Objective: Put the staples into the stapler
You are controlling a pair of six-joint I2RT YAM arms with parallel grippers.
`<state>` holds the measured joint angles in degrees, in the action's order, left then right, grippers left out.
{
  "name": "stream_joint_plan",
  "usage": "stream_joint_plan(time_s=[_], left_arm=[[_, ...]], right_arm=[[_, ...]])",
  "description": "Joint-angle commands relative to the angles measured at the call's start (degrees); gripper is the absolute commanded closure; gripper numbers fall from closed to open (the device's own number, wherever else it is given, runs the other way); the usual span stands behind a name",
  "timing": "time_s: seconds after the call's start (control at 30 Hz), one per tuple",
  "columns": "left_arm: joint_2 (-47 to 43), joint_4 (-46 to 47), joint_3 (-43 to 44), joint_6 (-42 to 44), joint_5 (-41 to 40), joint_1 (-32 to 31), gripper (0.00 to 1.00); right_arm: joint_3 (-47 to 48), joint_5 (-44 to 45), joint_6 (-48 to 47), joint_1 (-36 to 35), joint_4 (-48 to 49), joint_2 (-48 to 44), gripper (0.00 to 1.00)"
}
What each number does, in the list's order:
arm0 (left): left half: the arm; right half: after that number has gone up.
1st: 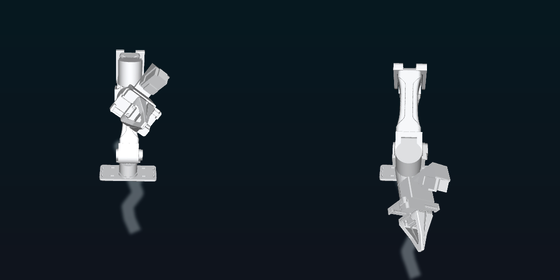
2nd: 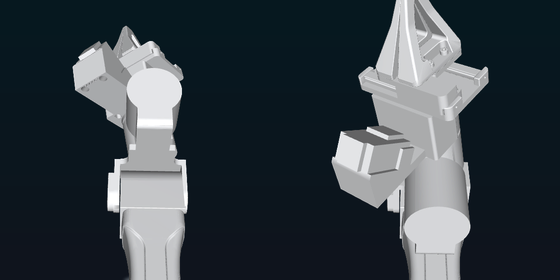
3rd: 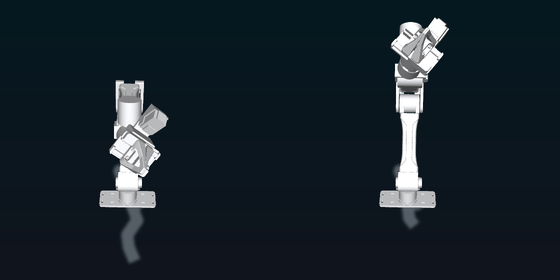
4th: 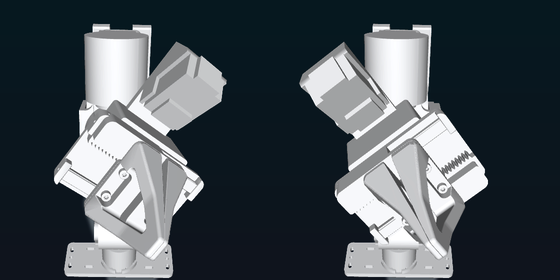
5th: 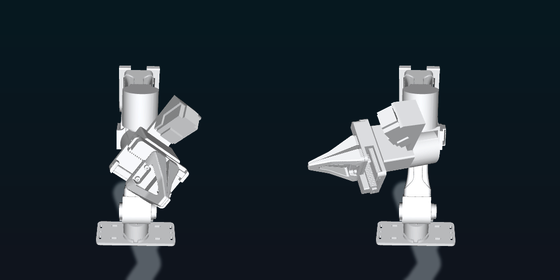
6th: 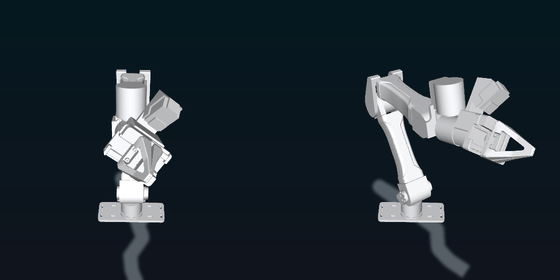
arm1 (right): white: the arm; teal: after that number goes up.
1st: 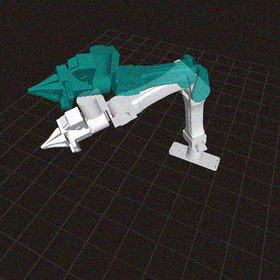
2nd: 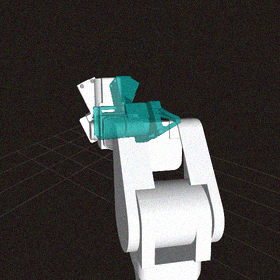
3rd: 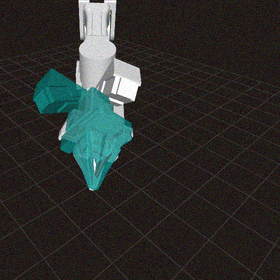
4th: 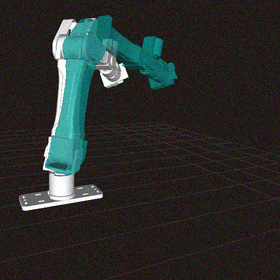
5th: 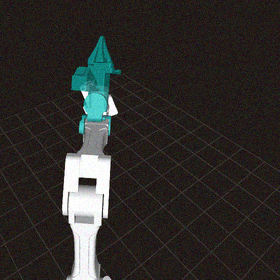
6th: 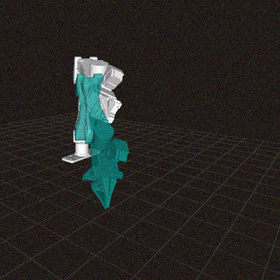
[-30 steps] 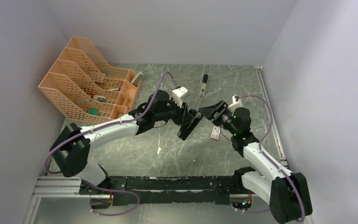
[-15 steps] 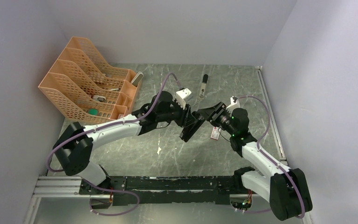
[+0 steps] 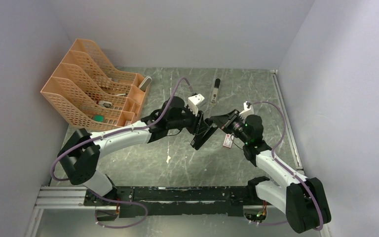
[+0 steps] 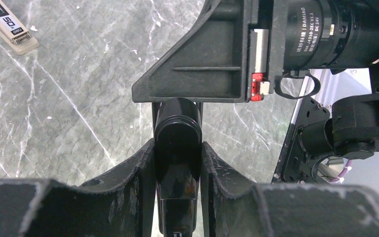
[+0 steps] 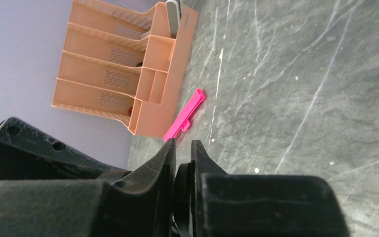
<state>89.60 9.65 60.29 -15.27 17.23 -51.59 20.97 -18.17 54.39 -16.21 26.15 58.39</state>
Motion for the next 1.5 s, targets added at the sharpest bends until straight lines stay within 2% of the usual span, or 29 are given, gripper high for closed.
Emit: stream_joint_plan(time_s=[0.0, 0.03, 0.27, 0.63, 0.9, 1.07, 1.27, 1.47], left_arm=[[-0.97, 5.20, 2.65, -0.12, 0.20, -0.44, 0.93], [-1.11, 5.16, 2.45, -0.09, -0.06, -0.44, 0.93], [-7.05, 3.63, -2.17, 1.75, -4.21, -0.29, 0.93], [-24.28, 5.14, -21.40, -0.44, -11.16, 0.35, 0.91], [-33.82, 5.83, -34.30, -5.20, -14.07, 0.35, 0.78], [-36.98, 7.85, -39.76, -9.07, -15.14, 0.31, 0.74], [-37.01, 9.76, -42.60, -10.66, -15.52, 0.35, 0.67], [-38.74, 8.99, -43.05, -11.23, -16.50, 0.35, 0.54]], right_arm=[[-1.45, 0.43, -0.16, -0.26, 1.49, -0.02, 0.97], [-1.54, 0.88, -0.23, -0.25, 1.30, -0.27, 1.00], [-0.15, 4.68, -3.40, 0.72, -2.71, -1.55, 1.00], [2.97, 1.75, -3.34, 5.04, -1.44, 1.26, 1.00], [7.30, -0.03, -1.07, 6.28, -2.04, -2.06, 1.00], [10.39, -1.13, 0.39, 6.38, -3.03, -4.25, 1.00], [13.36, -1.00, 0.93, 6.45, -5.39, -7.08, 1.00], [15.48, -0.28, 1.02, 6.43, -7.32, -9.73, 1.00]])
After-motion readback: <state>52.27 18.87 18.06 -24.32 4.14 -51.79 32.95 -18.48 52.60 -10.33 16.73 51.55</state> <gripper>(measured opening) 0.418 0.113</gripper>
